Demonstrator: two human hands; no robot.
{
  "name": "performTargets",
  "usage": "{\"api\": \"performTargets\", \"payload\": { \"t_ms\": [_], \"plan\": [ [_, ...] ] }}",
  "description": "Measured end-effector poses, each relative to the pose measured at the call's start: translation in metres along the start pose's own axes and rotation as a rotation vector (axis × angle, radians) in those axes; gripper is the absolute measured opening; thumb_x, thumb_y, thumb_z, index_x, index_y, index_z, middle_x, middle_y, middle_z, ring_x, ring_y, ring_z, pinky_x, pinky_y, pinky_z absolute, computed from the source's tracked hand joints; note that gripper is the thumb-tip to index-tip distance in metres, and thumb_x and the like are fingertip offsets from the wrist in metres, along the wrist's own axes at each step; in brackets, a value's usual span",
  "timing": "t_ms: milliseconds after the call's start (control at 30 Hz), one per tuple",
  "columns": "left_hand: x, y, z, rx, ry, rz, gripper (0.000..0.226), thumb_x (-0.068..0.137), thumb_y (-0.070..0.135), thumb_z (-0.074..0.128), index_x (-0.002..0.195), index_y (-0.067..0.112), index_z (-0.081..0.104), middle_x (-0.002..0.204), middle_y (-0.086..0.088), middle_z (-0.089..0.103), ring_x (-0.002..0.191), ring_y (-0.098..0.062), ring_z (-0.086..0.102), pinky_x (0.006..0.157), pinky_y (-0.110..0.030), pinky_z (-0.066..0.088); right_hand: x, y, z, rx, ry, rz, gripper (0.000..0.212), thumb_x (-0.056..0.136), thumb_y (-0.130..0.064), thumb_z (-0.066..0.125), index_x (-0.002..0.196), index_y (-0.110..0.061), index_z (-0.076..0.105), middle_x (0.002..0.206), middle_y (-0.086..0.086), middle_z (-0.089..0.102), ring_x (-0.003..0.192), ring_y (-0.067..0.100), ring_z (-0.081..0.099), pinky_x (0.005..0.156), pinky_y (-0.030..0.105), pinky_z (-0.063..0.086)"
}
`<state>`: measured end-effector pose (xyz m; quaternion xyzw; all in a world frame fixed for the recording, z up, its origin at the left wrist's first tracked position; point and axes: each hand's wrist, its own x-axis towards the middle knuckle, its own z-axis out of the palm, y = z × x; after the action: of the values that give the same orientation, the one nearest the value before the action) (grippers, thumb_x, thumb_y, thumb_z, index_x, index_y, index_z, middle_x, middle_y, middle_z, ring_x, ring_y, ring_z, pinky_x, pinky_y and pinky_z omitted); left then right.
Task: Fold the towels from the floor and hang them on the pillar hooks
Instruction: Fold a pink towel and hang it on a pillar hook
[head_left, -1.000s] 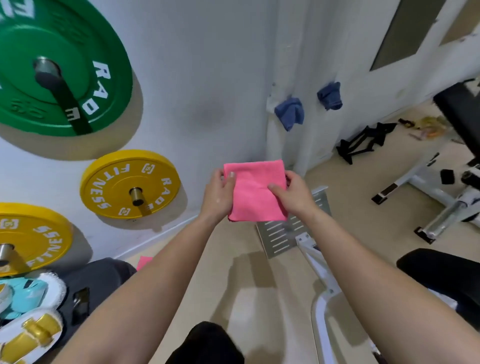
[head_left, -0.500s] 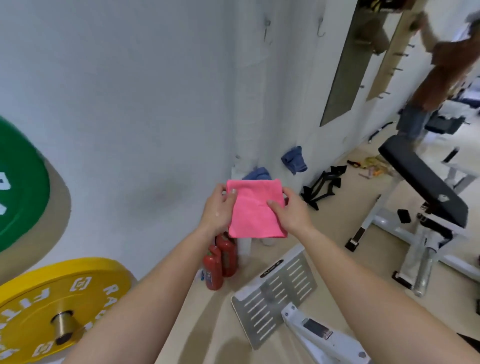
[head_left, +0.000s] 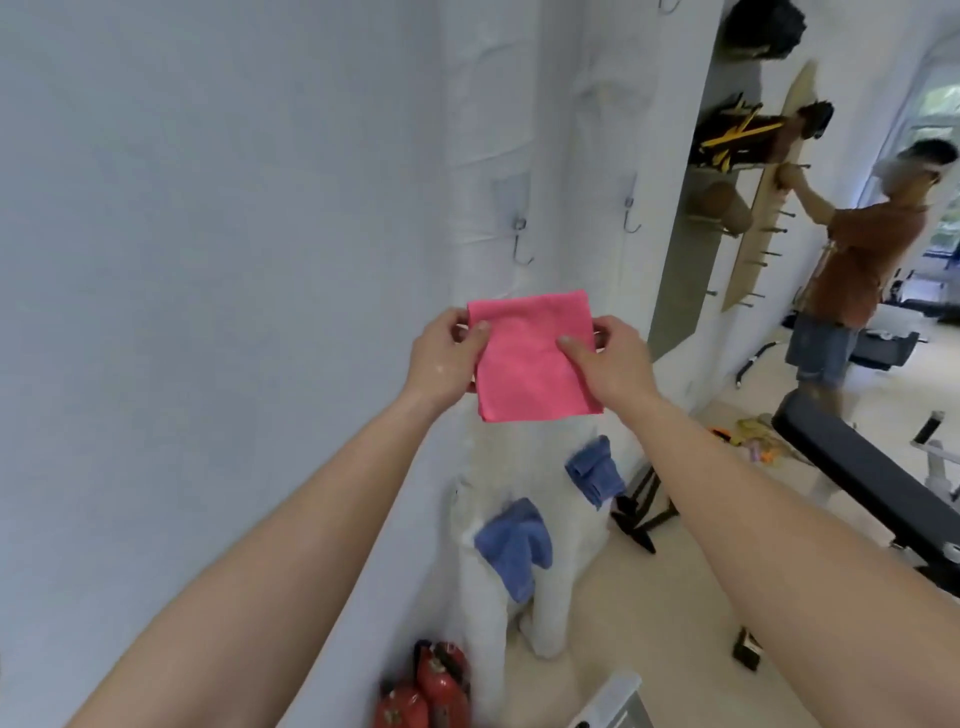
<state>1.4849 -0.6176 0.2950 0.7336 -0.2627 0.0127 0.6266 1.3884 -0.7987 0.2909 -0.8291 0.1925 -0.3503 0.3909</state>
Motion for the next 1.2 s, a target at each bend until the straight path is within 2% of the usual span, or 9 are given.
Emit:
{"api": "performTargets", "payload": {
  "t_ms": [200, 467, 633, 767, 833, 933, 1067, 1133, 1200],
  "plan": [
    [0.096, 0.052, 0.017, 0.005, 0.166, 0.080, 0.021, 0.097, 0.022, 0.059, 0.112, 0.009, 0.066, 0.097, -0.013, 0.067, 0.073, -0.021, 0.066, 0.054, -0.036, 0.061, 0.129, -0.028, -0.007, 0.120, -0.017, -0.099, 0.031, 0.091, -0.030, 0.067, 0.115, -0.010, 0.069, 0.106, 0.001, 0.069, 0.096, 0.017, 0.062, 0.089, 0.031, 0.048],
    [0.143, 0.042, 0.022, 0.011, 0.297, 0.027, 0.020, 0.092, 0.019, 0.066, 0.109, 0.011, 0.065, 0.093, -0.011, 0.066, 0.074, -0.023, 0.070, 0.055, -0.033, 0.060, 0.207, -0.010, 0.019, 0.266, -0.251, -0.080, 0.014, 0.084, -0.022, 0.077, 0.096, -0.016, 0.072, 0.079, 0.003, 0.064, 0.076, 0.021, 0.061, 0.077, 0.046, 0.057],
    [0.127, 0.007, 0.025, -0.021, 0.269, -0.106, 0.017, 0.092, 0.017, 0.067, 0.105, 0.006, 0.065, 0.083, -0.007, 0.070, 0.063, -0.016, 0.072, 0.052, -0.027, 0.054, 0.199, 0.009, 0.030, 0.353, -0.407, 0.017, 0.015, 0.087, -0.009, 0.074, 0.099, -0.005, 0.065, 0.070, 0.006, 0.061, 0.051, 0.011, 0.058, 0.042, 0.018, 0.046],
    [0.114, -0.001, 0.031, -0.078, 0.192, -0.215, 0.020, 0.092, 0.021, 0.070, 0.105, 0.006, 0.063, 0.086, -0.009, 0.072, 0.063, -0.017, 0.070, 0.053, -0.026, 0.053, 0.192, 0.017, 0.025, 0.392, -0.438, -0.005, 0.021, 0.085, 0.004, 0.068, 0.098, -0.007, 0.057, 0.069, 0.011, 0.061, 0.042, 0.008, 0.055, 0.040, 0.017, 0.043],
    [0.116, 0.003, 0.029, 0.016, 0.293, -0.134, 0.022, 0.086, 0.020, 0.076, 0.096, 0.014, 0.058, 0.087, -0.008, 0.071, 0.069, -0.019, 0.069, 0.060, -0.031, 0.054, 0.192, 0.015, 0.020, 0.402, -0.450, -0.064, 0.017, 0.088, -0.004, 0.070, 0.100, -0.007, 0.059, 0.069, 0.010, 0.063, 0.044, 0.009, 0.058, 0.043, 0.020, 0.046],
    [0.118, 0.014, 0.025, 0.410, 0.436, 0.151, 0.030, 0.075, 0.015, 0.081, 0.082, 0.022, 0.052, 0.088, 0.004, 0.059, 0.078, -0.016, 0.057, 0.069, -0.029, 0.047, 0.191, 0.008, 0.011, 0.416, -0.491, -0.097, 0.011, 0.097, -0.024, 0.062, 0.098, -0.013, 0.066, 0.078, 0.003, 0.067, 0.053, 0.006, 0.062, 0.051, 0.024, 0.049],
    [0.118, 0.029, 0.025, 0.753, 0.392, 0.419, 0.012, 0.079, 0.006, 0.066, 0.083, 0.016, 0.062, 0.093, -0.003, 0.055, 0.080, -0.024, 0.058, 0.073, -0.042, 0.051, 0.197, 0.004, 0.004, 0.330, -0.471, -0.076, 0.050, 0.101, -0.049, 0.046, 0.099, -0.006, 0.071, 0.093, 0.000, 0.069, 0.077, 0.015, 0.064, 0.069, 0.035, 0.057],
    [0.117, 0.032, 0.030, 0.781, 0.335, 0.441, 0.014, 0.084, 0.008, 0.061, 0.092, 0.016, 0.069, 0.095, -0.002, 0.059, 0.084, -0.024, 0.060, 0.078, -0.043, 0.052, 0.202, 0.003, 0.005, 0.224, -0.407, -0.134, 0.059, 0.095, -0.056, 0.052, 0.081, -0.001, 0.067, 0.080, 0.006, 0.062, 0.073, 0.020, 0.055, 0.070, 0.039, 0.050],
    [0.114, 0.036, 0.036, 0.777, 0.318, 0.432, 0.017, 0.089, 0.018, 0.060, 0.101, 0.018, 0.071, 0.100, 0.000, 0.060, 0.088, -0.022, 0.061, 0.082, -0.040, 0.052, 0.206, 0.000, 0.007, 0.162, -0.355, -0.181, 0.039, 0.090, -0.048, 0.065, 0.073, -0.012, 0.063, 0.069, 0.000, 0.055, 0.065, 0.017, 0.050, 0.066, 0.030, 0.041]
  ]
}}
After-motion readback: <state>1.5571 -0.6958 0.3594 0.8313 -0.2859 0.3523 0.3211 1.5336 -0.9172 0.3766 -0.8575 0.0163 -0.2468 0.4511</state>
